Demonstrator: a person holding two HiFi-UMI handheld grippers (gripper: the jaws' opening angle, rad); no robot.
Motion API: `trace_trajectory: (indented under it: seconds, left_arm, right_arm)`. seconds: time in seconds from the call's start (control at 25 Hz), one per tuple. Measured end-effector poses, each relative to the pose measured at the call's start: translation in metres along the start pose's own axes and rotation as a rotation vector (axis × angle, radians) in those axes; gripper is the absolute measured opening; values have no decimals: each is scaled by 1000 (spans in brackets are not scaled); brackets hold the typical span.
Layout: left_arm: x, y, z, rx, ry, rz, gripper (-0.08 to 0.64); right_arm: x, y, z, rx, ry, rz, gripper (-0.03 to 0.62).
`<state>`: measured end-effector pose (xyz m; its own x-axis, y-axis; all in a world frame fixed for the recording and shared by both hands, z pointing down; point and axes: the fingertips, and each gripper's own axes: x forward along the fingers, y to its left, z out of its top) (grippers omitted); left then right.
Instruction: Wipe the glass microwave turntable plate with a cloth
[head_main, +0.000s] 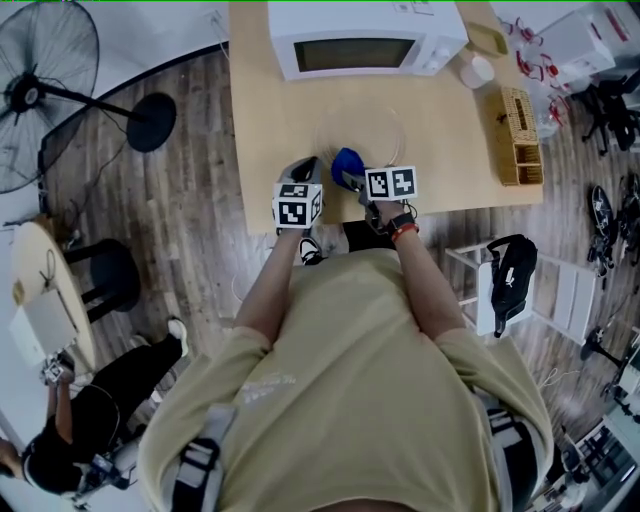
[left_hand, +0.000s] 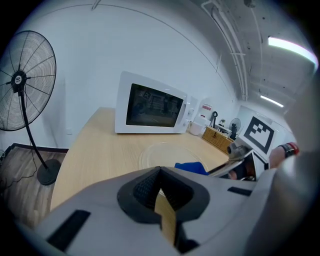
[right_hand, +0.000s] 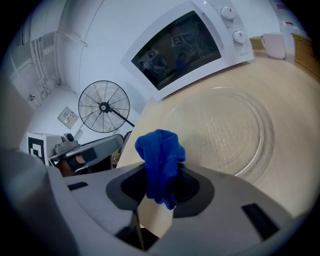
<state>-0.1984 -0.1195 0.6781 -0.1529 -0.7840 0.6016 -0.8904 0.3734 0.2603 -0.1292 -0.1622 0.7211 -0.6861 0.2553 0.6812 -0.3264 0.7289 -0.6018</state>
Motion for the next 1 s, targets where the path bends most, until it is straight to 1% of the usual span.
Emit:
trace_trajectory:
  seconds: [0.12,0.28,0.4,0.64,0.84,1.0]
  left_arm:
    - [-4,2,-3,3,3,5,18]
    - [-6,2,-7,5,10,3,18]
    - [-6,1,-7,6,12,2,18]
    - [-3,-6,-3,17,6,-9,18]
    - [1,-13,-3,23,16,-21,18]
    - [6,-19,-3,29,19,-30,18]
  right_arm:
    - [8,5,-7,-6,22,7,135]
    - [12,0,-14,4,47,-35,133]
    - [13,0,-14,-23,61,-45,133]
    - [10,-1,-15,-34,51,-56,133]
    - [3,-9,-15,-10,47,-54,133]
    - [-6,-20,-14,7,29,-71,133]
